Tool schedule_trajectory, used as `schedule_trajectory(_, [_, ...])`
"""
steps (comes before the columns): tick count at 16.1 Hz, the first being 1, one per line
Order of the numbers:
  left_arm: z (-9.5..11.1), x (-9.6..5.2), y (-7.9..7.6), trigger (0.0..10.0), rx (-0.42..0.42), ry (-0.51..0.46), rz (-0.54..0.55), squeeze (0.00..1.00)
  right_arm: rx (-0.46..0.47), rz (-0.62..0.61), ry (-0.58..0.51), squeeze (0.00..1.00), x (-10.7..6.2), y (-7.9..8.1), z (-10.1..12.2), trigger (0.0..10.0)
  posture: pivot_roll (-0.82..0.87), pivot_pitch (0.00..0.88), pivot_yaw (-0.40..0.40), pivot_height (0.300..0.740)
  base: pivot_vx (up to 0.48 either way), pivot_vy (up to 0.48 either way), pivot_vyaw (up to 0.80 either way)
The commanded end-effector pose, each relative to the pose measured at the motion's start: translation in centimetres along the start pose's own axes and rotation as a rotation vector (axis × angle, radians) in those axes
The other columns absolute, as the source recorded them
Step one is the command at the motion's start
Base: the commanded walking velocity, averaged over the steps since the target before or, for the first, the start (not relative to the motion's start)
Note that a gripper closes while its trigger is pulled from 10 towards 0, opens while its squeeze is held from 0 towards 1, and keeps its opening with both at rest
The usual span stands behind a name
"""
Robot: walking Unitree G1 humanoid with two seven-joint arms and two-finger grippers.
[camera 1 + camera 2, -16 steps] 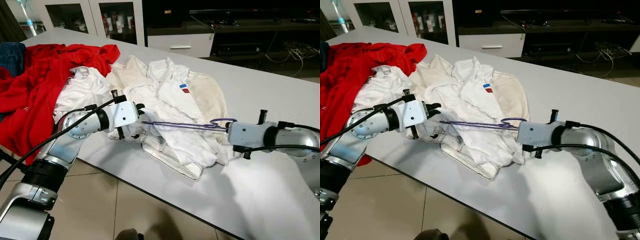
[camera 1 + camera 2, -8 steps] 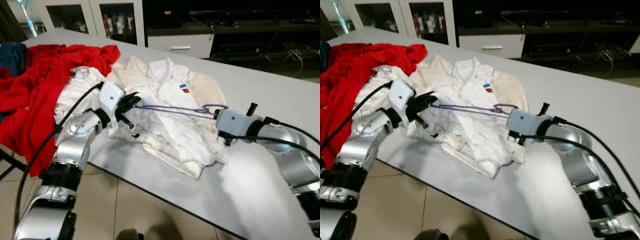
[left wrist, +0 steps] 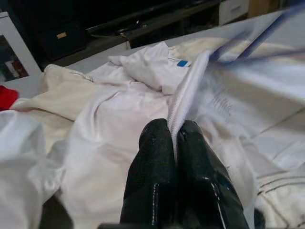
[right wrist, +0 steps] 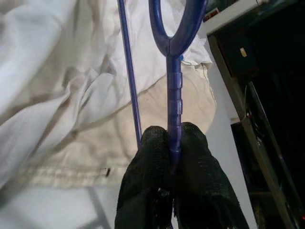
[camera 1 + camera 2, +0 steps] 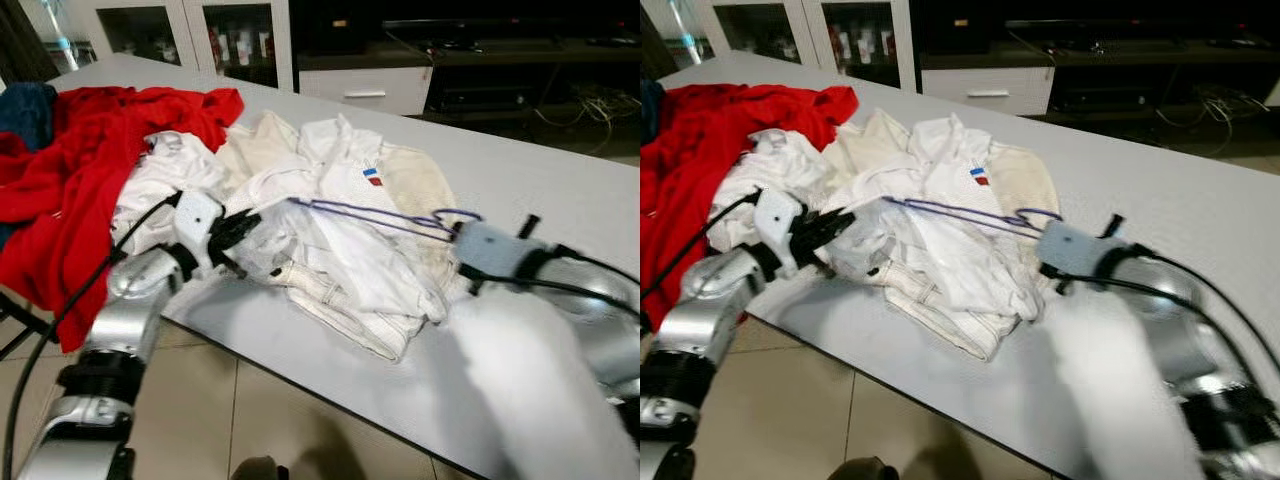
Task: Hang hanger
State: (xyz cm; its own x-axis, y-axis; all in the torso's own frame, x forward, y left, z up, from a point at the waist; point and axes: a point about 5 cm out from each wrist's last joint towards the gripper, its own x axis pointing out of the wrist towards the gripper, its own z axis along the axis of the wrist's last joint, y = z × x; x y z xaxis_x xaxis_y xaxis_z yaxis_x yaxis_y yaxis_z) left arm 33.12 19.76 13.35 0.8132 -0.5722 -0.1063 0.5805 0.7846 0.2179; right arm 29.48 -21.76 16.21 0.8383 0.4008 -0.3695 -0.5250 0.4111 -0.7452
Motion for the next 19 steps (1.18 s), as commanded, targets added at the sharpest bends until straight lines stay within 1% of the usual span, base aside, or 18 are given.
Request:
schedule_trajectory(1, [-0.4,-0.4,0.0,10.0,0.019,0.02,-0.008,0.0,-0.01,-0.01,-0.05,0.0,-1.1,-1.1,0.8,10.0,0.16,0.011,0.052,0.74,0.0,0.0,0.0])
schedule_trajectory(5, [-0.5,-0.3,-0.1,10.0,0.036,0.021,-0.018,0.0,-0.045,0.057,-0.114,0.0,-2.4,-1.1,2.6,10.0,0.15,0.011,0.059,0.74,0.0,0.0,0.0])
schedule_trajectory(6, [-0.5,-0.2,-0.2,10.0,0.039,0.02,-0.022,0.0,-0.053,0.083,-0.123,0.0,-2.6,-0.8,3.0,10.0,0.14,0.01,0.059,0.74,0.0,0.0,0.0])
schedule_trajectory(7, [-0.4,-0.1,-0.2,10.0,0.045,0.017,-0.027,0.0,-0.068,0.157,-0.134,0.0,-3.0,0.1,3.6,10.0,0.14,0.011,0.06,0.74,0.0,0.0,0.0])
schedule_trajectory(8, [-0.4,0.0,-0.2,10.0,0.046,0.016,-0.027,0.0,-0.071,0.176,-0.133,0.0,-3.2,0.4,3.6,10.0,0.14,0.011,0.06,0.74,0.0,0.0,0.0])
schedule_trajectory(9, [-0.2,0.0,-0.3,10.0,0.049,0.009,-0.032,0.0,-0.104,0.223,-0.092,0.0,-3.4,1.1,3.3,10.0,0.14,0.013,0.062,0.74,0.0,0.0,0.0])
schedule_trajectory(12, [-0.2,0.0,-0.3,10.0,0.053,0.007,-0.036,0.0,-0.124,0.256,-0.057,0.0,-2.9,2.4,3.2,10.0,0.14,0.018,0.063,0.74,0.0,0.0,0.0])
schedule_trajectory(13, [-0.2,0.0,-0.3,10.0,0.054,0.005,-0.038,0.0,-0.13,0.241,-0.045,0.0,-2.5,2.5,3.4,10.0,0.14,0.02,0.063,0.74,0.0,0.0,0.0])
schedule_trajectory(14, [-0.2,0.0,-0.3,10.0,0.056,0.005,-0.04,0.0,-0.118,0.227,-0.042,0.0,-2.2,2.5,3.6,10.0,0.14,0.022,0.064,0.74,0.0,0.0,0.0])
schedule_trajectory(16, [-0.1,0.1,-0.4,10.0,0.061,0.001,-0.047,0.0,-0.172,0.175,0.007,0.0,-1.1,2.1,3.7,10.0,0.14,0.024,0.066,0.74,0.0,0.0,0.0])
schedule_trajectory(19, [0.0,0.1,-0.5,10.0,0.067,-0.003,-0.053,0.0,-0.179,0.148,0.027,0.0,-0.1,2.1,4.3,10.0,0.14,0.024,0.066,0.74,0.0,0.0,0.0])
